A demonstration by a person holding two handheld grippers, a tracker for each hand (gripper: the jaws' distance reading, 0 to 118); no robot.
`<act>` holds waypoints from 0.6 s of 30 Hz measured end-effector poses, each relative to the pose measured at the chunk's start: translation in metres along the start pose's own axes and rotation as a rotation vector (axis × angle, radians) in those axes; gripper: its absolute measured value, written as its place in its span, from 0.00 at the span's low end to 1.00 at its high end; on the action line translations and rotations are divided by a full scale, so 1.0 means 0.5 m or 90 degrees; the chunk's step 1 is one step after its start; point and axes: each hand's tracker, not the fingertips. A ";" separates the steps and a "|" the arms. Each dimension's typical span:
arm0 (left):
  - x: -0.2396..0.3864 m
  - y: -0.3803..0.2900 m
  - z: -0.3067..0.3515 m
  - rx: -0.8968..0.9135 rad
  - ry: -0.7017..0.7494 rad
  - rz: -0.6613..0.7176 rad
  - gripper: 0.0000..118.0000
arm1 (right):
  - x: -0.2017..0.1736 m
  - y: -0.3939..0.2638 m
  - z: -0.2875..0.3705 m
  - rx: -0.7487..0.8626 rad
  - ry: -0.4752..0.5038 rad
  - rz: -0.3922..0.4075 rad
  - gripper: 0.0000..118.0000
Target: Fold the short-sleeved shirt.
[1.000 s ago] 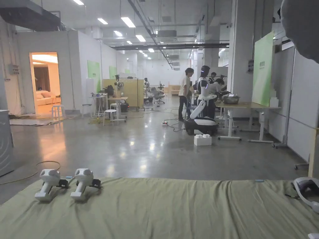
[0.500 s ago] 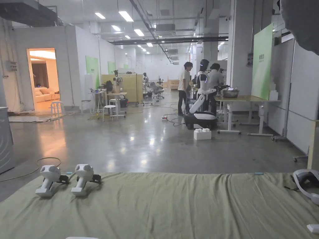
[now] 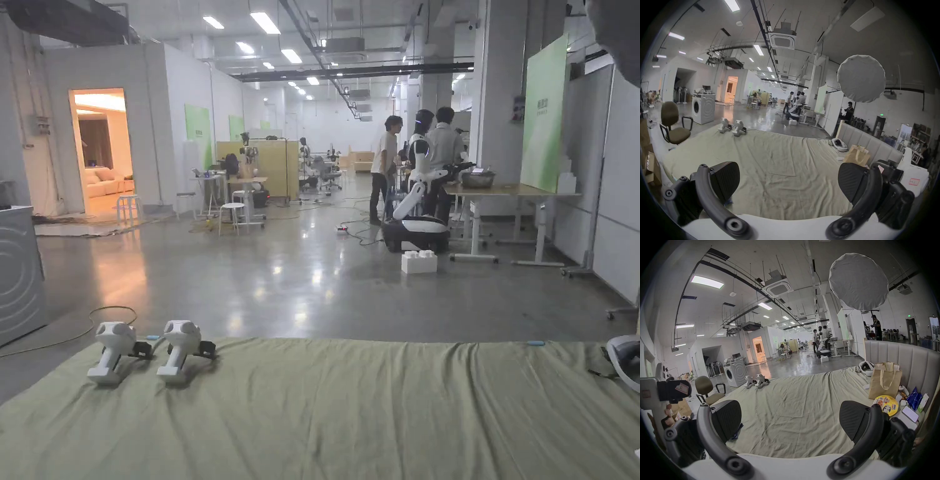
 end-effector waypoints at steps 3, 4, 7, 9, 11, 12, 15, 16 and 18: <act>0.000 -0.002 0.004 0.026 0.040 -0.034 1.00 | -0.007 0.001 0.001 0.005 -0.006 0.022 1.00; -0.003 -0.001 0.009 0.051 0.042 -0.047 1.00 | -0.009 0.002 0.002 0.009 -0.009 0.030 1.00; -0.015 0.012 0.029 0.106 0.038 -0.062 1.00 | -0.012 0.001 0.004 0.010 -0.014 0.043 1.00; -0.025 0.019 0.042 0.143 0.029 -0.077 1.00 | -0.012 0.000 0.004 0.009 -0.013 0.045 1.00; -0.037 0.024 0.053 0.172 0.021 -0.077 1.00 | -0.013 -0.004 0.005 0.009 -0.017 0.047 1.00; -0.043 0.025 0.058 0.184 0.015 -0.077 1.00 | -0.014 -0.005 0.005 0.011 -0.019 0.047 1.00; -0.051 0.024 0.067 0.207 0.043 -0.089 1.00 | -0.017 -0.006 0.007 0.015 -0.022 0.050 1.00; -0.053 0.025 0.069 0.206 0.067 -0.096 1.00 | -0.018 -0.006 0.007 0.015 -0.022 0.050 1.00; -0.056 0.022 0.067 0.201 0.083 -0.098 1.00 | -0.020 -0.006 0.008 0.017 -0.023 0.052 1.00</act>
